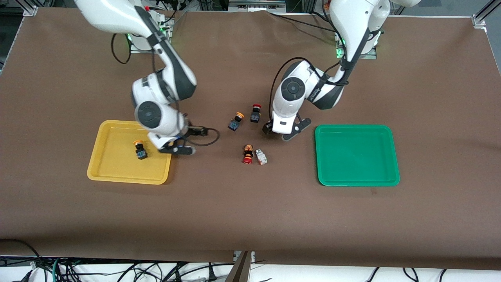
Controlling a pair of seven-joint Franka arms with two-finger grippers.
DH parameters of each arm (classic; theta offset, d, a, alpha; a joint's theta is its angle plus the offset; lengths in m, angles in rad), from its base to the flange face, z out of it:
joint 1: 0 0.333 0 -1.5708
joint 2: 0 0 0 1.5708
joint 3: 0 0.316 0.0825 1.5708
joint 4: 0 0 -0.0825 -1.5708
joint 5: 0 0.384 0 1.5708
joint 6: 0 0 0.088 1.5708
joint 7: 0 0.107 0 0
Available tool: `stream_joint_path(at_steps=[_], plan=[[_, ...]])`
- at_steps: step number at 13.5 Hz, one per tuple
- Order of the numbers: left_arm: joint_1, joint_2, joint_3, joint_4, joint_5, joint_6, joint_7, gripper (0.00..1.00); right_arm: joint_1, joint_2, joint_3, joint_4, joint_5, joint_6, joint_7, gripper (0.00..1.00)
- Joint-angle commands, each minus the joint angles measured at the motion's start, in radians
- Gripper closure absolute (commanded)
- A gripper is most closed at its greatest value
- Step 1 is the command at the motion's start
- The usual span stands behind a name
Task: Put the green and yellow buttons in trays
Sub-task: 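Release the blue button in the yellow tray while the left gripper grasps a white button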
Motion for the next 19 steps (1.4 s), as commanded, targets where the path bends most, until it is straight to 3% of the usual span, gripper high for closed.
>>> stream_joint_path(at_steps=[1, 2, 3, 5, 6, 8, 11, 13, 17, 19], plan=[[-0.055, 0.060, 0.024, -0.005, -0.009, 0.118, -0.075, 0.00, 0.069, 0.032, 0.023, -0.004, 0.009, 0.052, 0.213, 0.10], [-0.054, 0.065, 0.026, -0.005, -0.009, 0.132, -0.074, 0.00, 0.103, 0.044, 0.023, -0.010, 0.009, 0.078, 0.264, 0.10], [-0.051, 0.063, 0.027, -0.005, -0.008, 0.132, -0.074, 0.14, 0.126, 0.066, 0.023, -0.013, 0.009, 0.101, 0.313, 0.11], [-0.055, 0.068, 0.027, -0.005, -0.008, 0.132, -0.074, 0.60, 0.158, 0.076, 0.022, -0.035, 0.009, 0.142, 0.365, 0.12], [-0.054, 0.066, 0.027, -0.005, -0.008, 0.132, -0.072, 0.73, 0.163, 0.078, 0.022, -0.050, 0.009, 0.164, 0.368, 0.13], [-0.050, 0.065, 0.029, -0.002, -0.008, 0.131, -0.068, 0.88, 0.165, 0.096, 0.023, -0.059, 0.009, 0.211, 0.374, 0.14], [-0.049, 0.031, 0.048, 0.004, 0.003, 0.076, -0.065, 0.91, 0.178, 0.127, 0.023, -0.059, 0.009, 0.273, 0.402, 0.17], [-0.035, -0.030, 0.091, 0.039, 0.080, -0.080, 0.004, 0.91, 0.192, 0.142, 0.023, -0.062, 0.009, 0.302, 0.404, 0.28], [0.109, -0.076, 0.096, 0.145, 0.112, -0.344, 0.323, 0.91, 0.195, 0.139, 0.022, -0.067, 0.008, 0.302, 0.402, 0.50], [0.169, -0.064, 0.095, 0.153, 0.207, -0.345, 0.415, 0.90, 0.194, 0.133, 0.022, -0.065, 0.008, 0.299, 0.399, 0.49]])
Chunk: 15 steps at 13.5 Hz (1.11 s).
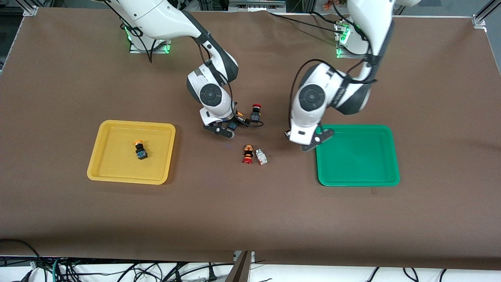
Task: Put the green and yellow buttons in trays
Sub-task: 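Lower the white button into the green tray and open the left gripper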
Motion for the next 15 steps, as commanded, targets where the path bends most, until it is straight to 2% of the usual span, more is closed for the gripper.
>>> stream_joint_path(at_steps=[1, 3, 4, 5, 6, 7, 11, 13, 14, 15], plan=[[0.095, 0.034, -0.013, 0.014, 0.094, 0.012, 0.123, 0.90, 0.009, -0.012, -0.007, -0.016, 0.004, 0.007, 0.010, 0.45], [0.138, 0.081, -0.013, 0.003, 0.094, 0.092, 0.242, 0.88, 0.009, -0.029, -0.007, -0.008, 0.004, 0.006, 0.011, 0.20], [0.166, 0.094, -0.013, -0.003, 0.094, 0.116, 0.290, 0.86, 0.009, -0.043, -0.008, -0.005, 0.004, -0.008, 0.008, 0.11], [0.177, 0.109, -0.013, -0.011, 0.096, 0.138, 0.319, 0.84, 0.009, -0.050, -0.010, 0.004, 0.003, -0.031, 0.004, 0.11], [0.177, 0.121, -0.013, -0.015, 0.096, 0.147, 0.348, 0.67, 0.009, -0.051, -0.011, 0.015, 0.003, -0.049, 0.005, 0.09], [0.183, 0.121, -0.013, -0.016, 0.094, 0.147, 0.359, 0.02, 0.009, -0.052, -0.013, 0.019, 0.001, -0.059, 0.007, 0.09], [0.184, 0.089, -0.016, 0.015, 0.094, 0.135, 0.361, 0.00, 0.010, -0.020, -0.013, 0.012, 0.001, -0.034, 0.013, 0.10], [0.160, 0.091, -0.025, 0.108, 0.091, 0.118, 0.358, 0.00, 0.012, 0.000, -0.013, 0.001, 0.001, 0.004, 0.014, 0.15], [0.139, 0.106, -0.025, 0.156, 0.075, 0.115, 0.356, 0.00, 0.019, 0.002, -0.013, -0.007, 0.001, 0.022, 0.014, 0.22], [0.111, 0.149, -0.031, 0.217, 0.073, 0.115, 0.358, 0.00, 0.024, 0.002, -0.013, -0.013, 0.001, 0.029, 0.013, 0.33]])
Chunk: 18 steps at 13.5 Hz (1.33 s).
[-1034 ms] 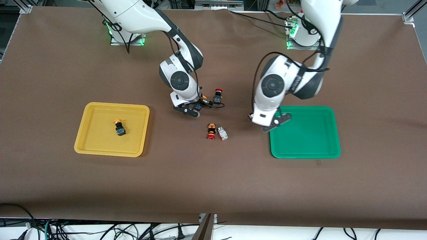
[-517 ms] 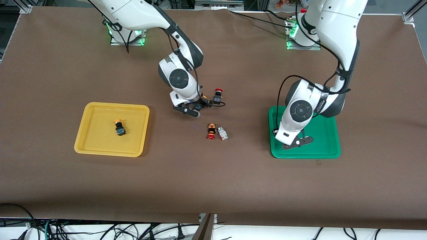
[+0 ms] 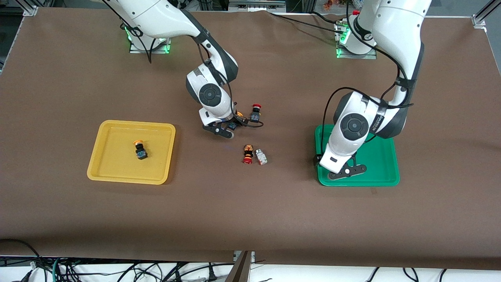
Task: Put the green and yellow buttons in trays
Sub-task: 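Lower the white button into the green tray and open the left gripper, then grasp a blue button with the right gripper while the left gripper grasps a white one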
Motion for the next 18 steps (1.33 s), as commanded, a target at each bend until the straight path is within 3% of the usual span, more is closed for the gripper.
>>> stream_joint_path(at_steps=[1, 3, 4, 5, 8, 12, 14, 16, 17, 18], plan=[[-0.079, 0.096, -0.005, 0.170, 0.000, -0.028, 0.007, 0.00, 0.021, -0.004, -0.006, -0.019, 0.001, 0.026, 0.007, 0.47], [-0.115, 0.194, -0.007, 0.287, -0.007, -0.030, 0.008, 0.00, 0.016, -0.022, -0.008, -0.016, 0.000, 0.018, -0.021, 0.85], [-0.117, 0.232, -0.008, 0.342, -0.009, -0.030, 0.010, 0.00, 0.013, -0.039, -0.013, -0.016, 0.000, -0.001, -0.042, 0.98], [-0.115, 0.260, -0.013, 0.374, -0.041, -0.030, 0.011, 0.00, 0.012, -0.059, -0.040, -0.011, -0.002, -0.056, -0.087, 1.00], [-0.153, 0.279, -0.016, 0.378, -0.211, -0.028, -0.004, 0.00, 0.012, -0.133, -0.167, -0.011, -0.002, -0.219, -0.367, 1.00], [-0.215, 0.317, -0.016, 0.368, -0.237, -0.018, -0.081, 0.00, 0.013, -0.148, -0.392, -0.039, -0.012, -0.239, -0.818, 0.97], [-0.216, 0.328, -0.016, 0.368, -0.246, -0.016, -0.090, 0.00, 0.013, -0.148, -0.469, -0.048, -0.012, -0.241, -0.962, 0.96], [-0.230, 0.332, -0.016, 0.368, -0.245, -0.016, -0.088, 0.00, 0.012, -0.147, -0.509, -0.068, -0.008, -0.235, -1.038, 0.86], [-0.222, 0.334, -0.016, 0.368, -0.245, -0.016, -0.087, 0.08, 0.009, -0.147, -0.519, -0.088, -0.002, -0.226, -1.047, 0.77], [-0.219, 0.337, -0.016, 0.368, -0.245, -0.013, -0.084, 0.23, 0.009, -0.147, -0.522, -0.106, 0.001, -0.209, -1.046, 0.57]])
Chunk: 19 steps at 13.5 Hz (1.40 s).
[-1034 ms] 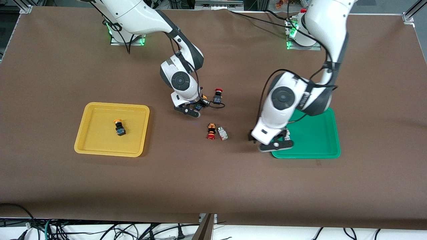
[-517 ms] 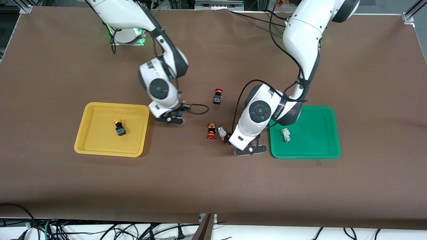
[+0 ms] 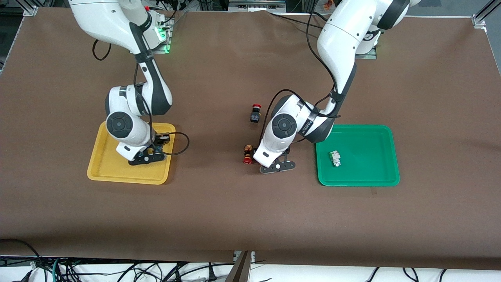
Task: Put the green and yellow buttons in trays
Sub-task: 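Place the blue button in the yellow tray and open the right gripper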
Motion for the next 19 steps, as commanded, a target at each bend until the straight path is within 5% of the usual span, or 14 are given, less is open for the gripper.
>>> stream_joint_path(at_steps=[1, 2, 4, 6, 7, 12, 13, 14, 15, 16, 17, 19], plan=[[-0.002, 0.025, 0.010, 0.032, -0.027, 0.001, 0.004, 0.30, 0.006, -0.015, -0.009, -0.056, 0.010, 0.037, -0.024, 0.38], [-0.008, 0.032, 0.010, 0.032, -0.028, 0.017, 0.001, 0.30, -0.003, -0.015, -0.009, -0.053, 0.011, 0.037, -0.023, 0.21], [-0.011, 0.043, 0.009, 0.032, -0.039, 0.049, 0.001, 0.29, -0.005, -0.037, -0.007, -0.038, 0.014, 0.025, -0.012, 0.03], [-0.008, 0.036, 0.010, 0.033, -0.077, 0.055, 0.007, 0.17, -0.003, -0.087, -0.003, -0.018, 0.019, -0.019, 0.020, 0.01], [-0.001, 0.026, 0.010, 0.035, -0.074, 0.052, 0.012, 0.03, 0.005, -0.115, 0.002, -0.001, 0.017, -0.055, 0.070, 0.01], [-0.008, 0.051, 0.010, 0.033, -0.073, 0.058, 0.016, 0.00, 0.041, -0.300, 0.005, 0.030, 0.010, -0.142, 0.158, 0.01], [-0.010, 0.052, 0.010, 0.032, -0.070, 0.058, 0.018, 0.07, 0.043, -0.340, 0.013, 0.031, 0.008, -0.170, 0.158, 0.01], [-0.010, 0.054, 0.010, 0.020, -0.070, 0.072, 0.021, 0.32, 0.041, -0.403, 0.016, 0.031, -0.004, -0.211, 0.155, 0.01], [-0.011, 0.052, 0.010, 0.007, -0.068, 0.084, 0.023, 0.69, 0.041, -0.431, 0.014, 0.033, -0.009, -0.243, 0.155, 0.00], [-0.010, 0.051, 0.010, 0.007, -0.068, 0.084, 0.029, 0.92, 0.041, -0.461, 0.013, 0.033, -0.029, -0.280, 0.157, 0.01], [-0.008, 0.048, 0.010, 0.007, -0.068, 0.083, 0.038, 1.00, 0.041, -0.483, 0.014, 0.036, -0.059, -0.293, 0.155, 0.01], [0.004, 0.031, 0.013, 0.009, -0.068, 0.065, 0.055, 1.00, 0.038, -0.489, 0.016, 0.077, -0.073, -0.329, 0.154, 0.01]])
